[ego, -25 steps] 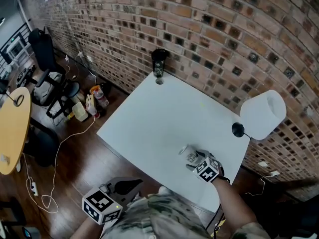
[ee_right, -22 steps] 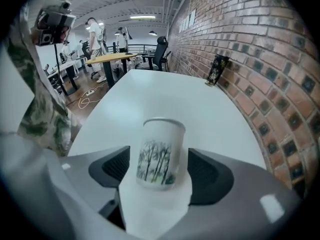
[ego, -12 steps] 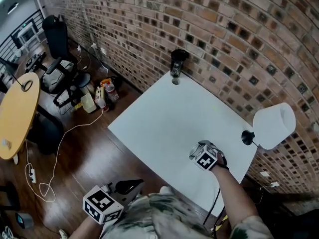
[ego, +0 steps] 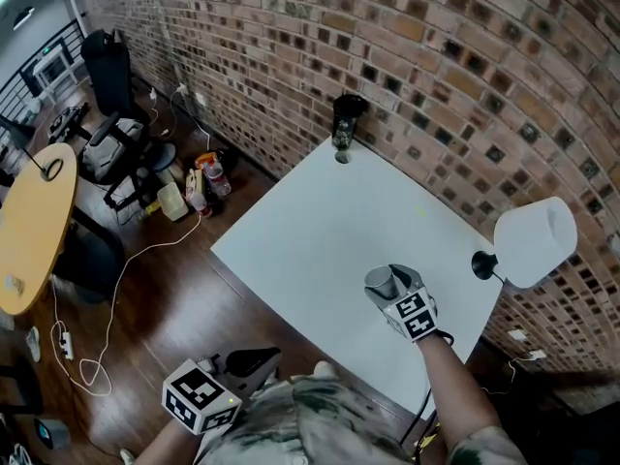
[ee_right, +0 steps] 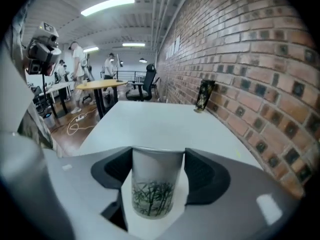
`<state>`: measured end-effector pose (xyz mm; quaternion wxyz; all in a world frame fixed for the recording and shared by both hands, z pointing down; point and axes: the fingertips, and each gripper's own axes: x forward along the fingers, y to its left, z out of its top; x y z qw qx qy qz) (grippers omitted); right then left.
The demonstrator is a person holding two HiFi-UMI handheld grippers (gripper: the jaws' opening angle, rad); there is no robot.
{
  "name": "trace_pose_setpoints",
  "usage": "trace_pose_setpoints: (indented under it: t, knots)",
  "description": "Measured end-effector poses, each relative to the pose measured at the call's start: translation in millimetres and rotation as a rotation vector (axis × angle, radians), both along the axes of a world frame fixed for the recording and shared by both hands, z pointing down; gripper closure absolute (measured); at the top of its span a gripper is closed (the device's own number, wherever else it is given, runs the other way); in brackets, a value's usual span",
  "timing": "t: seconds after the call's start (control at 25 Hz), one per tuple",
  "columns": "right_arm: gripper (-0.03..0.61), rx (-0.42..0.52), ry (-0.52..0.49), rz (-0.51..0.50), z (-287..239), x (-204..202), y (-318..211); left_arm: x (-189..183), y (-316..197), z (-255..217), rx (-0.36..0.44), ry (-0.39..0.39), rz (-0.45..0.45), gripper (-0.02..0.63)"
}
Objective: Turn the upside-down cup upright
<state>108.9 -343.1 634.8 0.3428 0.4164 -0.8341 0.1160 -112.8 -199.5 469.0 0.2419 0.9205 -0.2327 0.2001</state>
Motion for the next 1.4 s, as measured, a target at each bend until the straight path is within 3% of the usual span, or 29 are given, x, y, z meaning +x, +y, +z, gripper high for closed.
trace_pose_setpoints:
  t: [0.2, 0.52, 0.76, 1.08, 1.4]
  knots:
    - [0.259, 0.153, -0.168, 0.12, -13, 10, 1, 14, 0, 1, -0.006, -0.032, 0.049, 0.607]
    - [0.259, 0.238, -0.253, 0.257, 2, 41, 23, 40, 3, 2, -0.003, -0.091, 0.119, 0.607]
    - [0.258, 0.3, -0.3, 0.306, 0, 59, 42, 66, 8, 6, -0.006, -0.126, 0.176, 0.607]
    - [0.245, 0.299, -0.348, 0.296, 5, 70, 72, 102, 14, 6, 0.005, -0.154, 0.237, 0.607]
    - [0.241, 0.227, -0.282, 0.238, 22, 76, 95, 139, 27, 9, -0.012, -0.152, 0.272, 0.607]
